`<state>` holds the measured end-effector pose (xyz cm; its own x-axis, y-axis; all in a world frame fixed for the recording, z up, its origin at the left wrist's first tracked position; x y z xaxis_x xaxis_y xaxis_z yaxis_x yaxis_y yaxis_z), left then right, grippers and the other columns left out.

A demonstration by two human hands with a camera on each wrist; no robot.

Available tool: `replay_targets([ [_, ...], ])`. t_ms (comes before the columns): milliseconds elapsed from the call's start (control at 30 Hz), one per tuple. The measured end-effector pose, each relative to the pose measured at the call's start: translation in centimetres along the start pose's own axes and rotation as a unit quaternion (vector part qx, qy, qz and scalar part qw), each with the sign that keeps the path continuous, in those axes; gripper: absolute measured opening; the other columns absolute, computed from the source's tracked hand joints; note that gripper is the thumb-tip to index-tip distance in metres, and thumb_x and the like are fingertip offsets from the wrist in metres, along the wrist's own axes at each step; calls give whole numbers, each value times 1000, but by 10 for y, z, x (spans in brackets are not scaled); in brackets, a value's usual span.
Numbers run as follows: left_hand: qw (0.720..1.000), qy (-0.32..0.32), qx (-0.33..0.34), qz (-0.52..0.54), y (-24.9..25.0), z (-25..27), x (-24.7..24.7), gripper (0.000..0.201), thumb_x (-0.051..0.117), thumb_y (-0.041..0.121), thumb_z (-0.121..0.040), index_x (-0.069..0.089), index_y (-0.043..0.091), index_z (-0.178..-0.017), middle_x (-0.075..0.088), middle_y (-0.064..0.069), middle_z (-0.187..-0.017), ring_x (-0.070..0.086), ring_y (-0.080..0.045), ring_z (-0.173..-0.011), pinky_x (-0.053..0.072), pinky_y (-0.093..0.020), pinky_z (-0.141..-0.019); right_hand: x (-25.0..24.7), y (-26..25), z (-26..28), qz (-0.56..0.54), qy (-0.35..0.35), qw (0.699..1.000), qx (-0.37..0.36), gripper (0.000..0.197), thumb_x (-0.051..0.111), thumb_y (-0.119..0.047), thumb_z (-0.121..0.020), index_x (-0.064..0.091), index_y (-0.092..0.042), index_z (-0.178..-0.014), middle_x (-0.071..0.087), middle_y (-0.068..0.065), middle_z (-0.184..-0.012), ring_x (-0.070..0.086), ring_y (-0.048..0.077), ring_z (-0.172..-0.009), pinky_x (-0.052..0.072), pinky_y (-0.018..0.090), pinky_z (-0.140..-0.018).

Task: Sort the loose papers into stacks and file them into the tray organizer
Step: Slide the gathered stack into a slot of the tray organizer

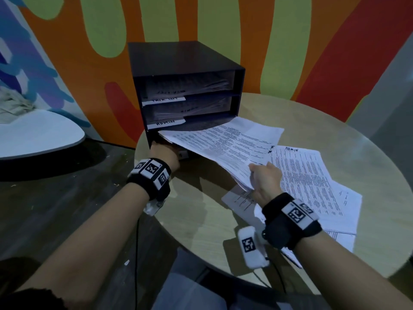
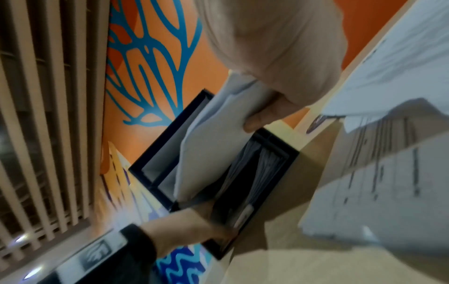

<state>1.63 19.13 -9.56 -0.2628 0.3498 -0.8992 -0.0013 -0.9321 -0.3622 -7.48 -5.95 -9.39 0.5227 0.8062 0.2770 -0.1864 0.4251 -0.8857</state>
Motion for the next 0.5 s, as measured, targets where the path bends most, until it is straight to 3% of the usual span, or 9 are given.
replay_targets([
  [33,1000,4,-5,2,0,1,0,49,47,32,-95,42,16,-142,50,-10,-141,43,-29,-131,22,-40,-114,8,6,3,2,-4,1000,-4,46,46,19,-89,46,1,-132,64,16,-93,62,14,-67,52,26,-62],
  [67,1000,13,-10,12,-1,2,-1,55,50,32,-94,38,14,-145,46,-12,-144,40,-30,-132,23,-39,-114,17,11,6,11,-12,1000,-4,42,44,18,-89,47,-7,-122,55,8,-76,51,7,-47,45,20,-47],
  [100,999,28,-13,30,-2,2,-1,63,54,32,-92,32,12,-148,40,-15,-147,37,-32,-133,23,-38,-114,27,15,9,25,-21,999,-3,36,41,17,-88,43,-12,-109,44,2,-69,42,4,-39,36,18,-39],
  [133,998,44,-9,50,-3,2,-1,69,57,31,-90,28,12,-149,37,-17,-149,36,-33,-133,25,-38,-113,37,18,11,47,-35,998,-4,32,39,16,-88,37,-13,-100,40,1,-69,39,5,-40,32,18,-38],
  [200,994,69,7,84,-5,3,-3,74,57,33,-89,23,14,-152,32,-16,-152,33,-34,-134,26,-40,-112,59,21,15,107,-87,990,-7,23,38,12,-88,41,-11,-89,44,2,-73,42,11,-52,35,21,-42],
  [267,992,68,14,102,-6,3,-3,76,53,36,-93,14,13,-154,26,-17,-155,30,-34,-137,23,-40,-113,80,21,20,146,-165,975,-1,19,38,8,-91,47,-9,-92,52,7,-76,48,17,-54,39,26,-44],
  [333,992,65,14,105,-7,4,-3,77,52,36,-94,10,10,-154,24,-18,-155,29,-34,-138,22,-38,-114,95,19,17,182,-208,961,19,20,36,3,-95,48,-11,-89,49,7,-73,43,18,-52,35,25,-43],
  [500,996,52,39,59,-8,1,-2,80,68,39,-84,28,18,-150,37,-13,-149,36,-33,-134,28,-39,-114,125,13,-9,167,-222,955,103,18,36,2,-100,41,-10,-88,47,6,-74,36,10,-43,25,18,-32],
])
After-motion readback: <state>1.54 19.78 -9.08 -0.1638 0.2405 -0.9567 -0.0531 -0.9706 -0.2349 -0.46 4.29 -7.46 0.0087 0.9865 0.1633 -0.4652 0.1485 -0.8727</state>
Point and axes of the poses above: each hand's wrist, its own z-axis away from the middle knuckle, its own x-axis out of the palm, y = z × x, the point moved 5 cm from there along -z, towards the middle knuckle
